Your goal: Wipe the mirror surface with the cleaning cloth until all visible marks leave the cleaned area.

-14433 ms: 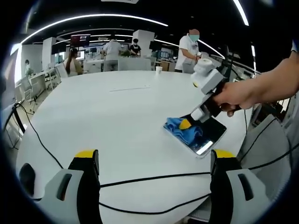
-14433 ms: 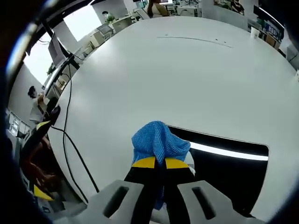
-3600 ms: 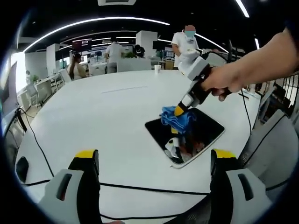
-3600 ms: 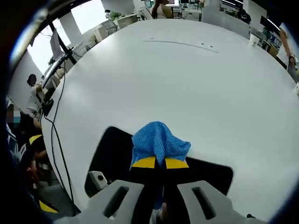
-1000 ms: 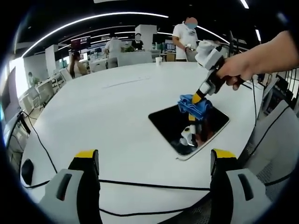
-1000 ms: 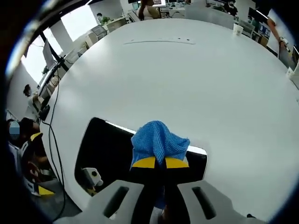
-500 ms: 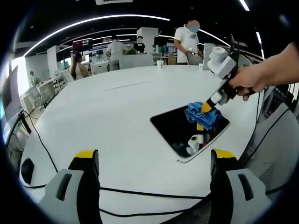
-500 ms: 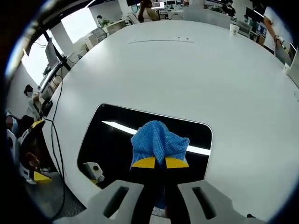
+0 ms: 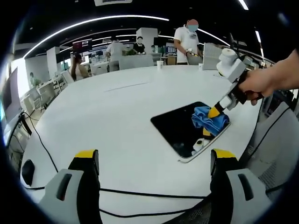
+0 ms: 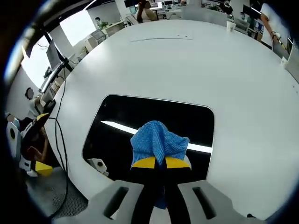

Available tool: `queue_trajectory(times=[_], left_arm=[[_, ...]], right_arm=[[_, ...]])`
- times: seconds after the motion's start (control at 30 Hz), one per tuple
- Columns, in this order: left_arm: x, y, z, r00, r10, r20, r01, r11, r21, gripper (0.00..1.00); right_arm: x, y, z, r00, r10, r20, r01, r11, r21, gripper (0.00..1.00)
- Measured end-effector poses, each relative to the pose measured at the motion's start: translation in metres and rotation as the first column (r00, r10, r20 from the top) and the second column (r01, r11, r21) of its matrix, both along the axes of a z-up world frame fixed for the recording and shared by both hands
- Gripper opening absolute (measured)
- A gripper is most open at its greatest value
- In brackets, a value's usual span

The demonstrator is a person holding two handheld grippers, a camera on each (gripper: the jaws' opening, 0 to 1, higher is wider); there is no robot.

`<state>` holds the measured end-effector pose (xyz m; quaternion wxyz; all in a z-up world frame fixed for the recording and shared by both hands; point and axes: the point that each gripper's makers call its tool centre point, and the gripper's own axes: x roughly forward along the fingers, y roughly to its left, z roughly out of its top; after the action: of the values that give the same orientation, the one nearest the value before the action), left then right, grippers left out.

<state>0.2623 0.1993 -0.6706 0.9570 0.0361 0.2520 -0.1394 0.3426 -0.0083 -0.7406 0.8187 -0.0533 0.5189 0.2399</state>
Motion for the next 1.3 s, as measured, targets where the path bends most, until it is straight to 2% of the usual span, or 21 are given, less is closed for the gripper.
queue_trajectory(times=[0.07, 0.17, 0.77, 1.3], left_arm=[[0.0, -0.001, 0.002, 1.0, -0.003, 0.008, 0.003, 1.0, 0.002, 0.99], [0.0, -0.001, 0.002, 1.0, -0.006, 0.007, 0.006, 1.0, 0.003, 0.99], [-0.002, 0.0, 0.002, 1.0, -0.002, -0.002, 0.002, 1.0, 0.014, 0.99], [-0.001, 0.001, 0.0, 1.0, 0.002, -0.008, -0.002, 1.0, 0.015, 0.99]], right_arm=[[-0.003, 0.0, 0.001, 0.999, -0.05, -0.007, 0.05, 0.999, 0.014, 0.0], [-0.009, 0.0, 0.0, 1.0, -0.016, -0.018, 0.016, 1.0, 0.0, 0.0], [-0.04, -0.006, 0.001, 0.997, -0.047, -0.053, 0.048, 0.999, 0.023, 0.0], [-0.049, -0.008, 0.001, 0.997, -0.043, -0.068, 0.046, 0.998, 0.041, 0.0]])
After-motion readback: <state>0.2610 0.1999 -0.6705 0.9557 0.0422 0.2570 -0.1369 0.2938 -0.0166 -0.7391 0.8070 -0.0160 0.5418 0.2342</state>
